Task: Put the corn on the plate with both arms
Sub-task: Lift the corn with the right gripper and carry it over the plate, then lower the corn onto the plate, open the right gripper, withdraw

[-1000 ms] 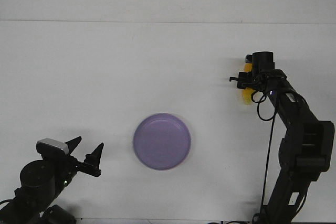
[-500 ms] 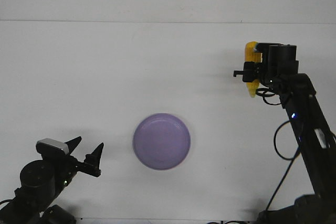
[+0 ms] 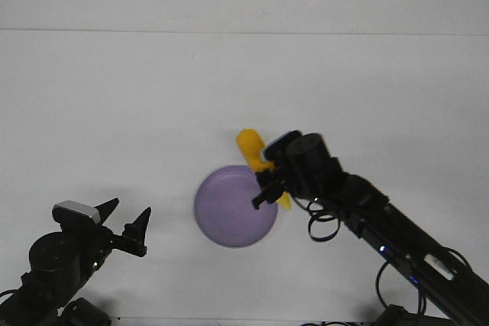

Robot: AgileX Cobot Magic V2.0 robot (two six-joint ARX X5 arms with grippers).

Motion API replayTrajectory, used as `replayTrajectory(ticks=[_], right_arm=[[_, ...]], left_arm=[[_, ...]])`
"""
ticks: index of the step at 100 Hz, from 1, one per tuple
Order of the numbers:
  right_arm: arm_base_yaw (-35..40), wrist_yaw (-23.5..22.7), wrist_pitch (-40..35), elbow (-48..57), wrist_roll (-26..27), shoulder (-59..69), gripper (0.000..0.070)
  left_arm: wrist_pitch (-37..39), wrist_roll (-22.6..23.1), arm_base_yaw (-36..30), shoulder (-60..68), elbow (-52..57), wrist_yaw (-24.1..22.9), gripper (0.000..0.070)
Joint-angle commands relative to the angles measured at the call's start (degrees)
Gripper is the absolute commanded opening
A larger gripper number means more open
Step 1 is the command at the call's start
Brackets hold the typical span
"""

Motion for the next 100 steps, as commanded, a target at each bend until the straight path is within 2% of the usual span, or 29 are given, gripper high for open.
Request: replayTrajectory(ticks=[1,22,49,56,65,69,86,100], right_arm=[[3.9,0.9,3.4,-1.5,2.7,1.5,0.0203],[10.8,3.8,7.2,-5.1,4.1,9.2,0.0203],[12.5,5.2,12.9,-5.1,3.9,16.8,0.0209],[12.5,5.3,12.6,-5.1,3.8,17.2,0.0263],[12.5,6.2,12.5,-5.1,3.7,17.2,0.0447],[12.5,6.2,12.6,-5.1,3.7,17.2,0.0490],[12.4,6.3,12.4,-5.1,3.7,16.2,0.0496],[11.0,7.0,11.9,-5.1,2.7,8.5,0.0495]], left_arm=[[0.4,0.0,-0.2,0.0,0.3,-0.1,0.0503],[0.4,0.0,-0.2,0.0,0.3,-0.1,0.0503],[0.3,0.0,-0.2,0.0,0.3,-0.1,0.0503],[0.3,0.0,-0.2,0.0,0.3,-0.1,0.0503],[0.3,0.0,-0.2,0.0,0.3,-0.1,0.0503],[0.3,0.0,-0.2,0.0,0.3,-0.1,0.0503],[0.3,0.0,-0.2,0.0,0.3,-0.1,0.0503],[0.3,0.0,-0.2,0.0,0.3,-0.1,0.0503]])
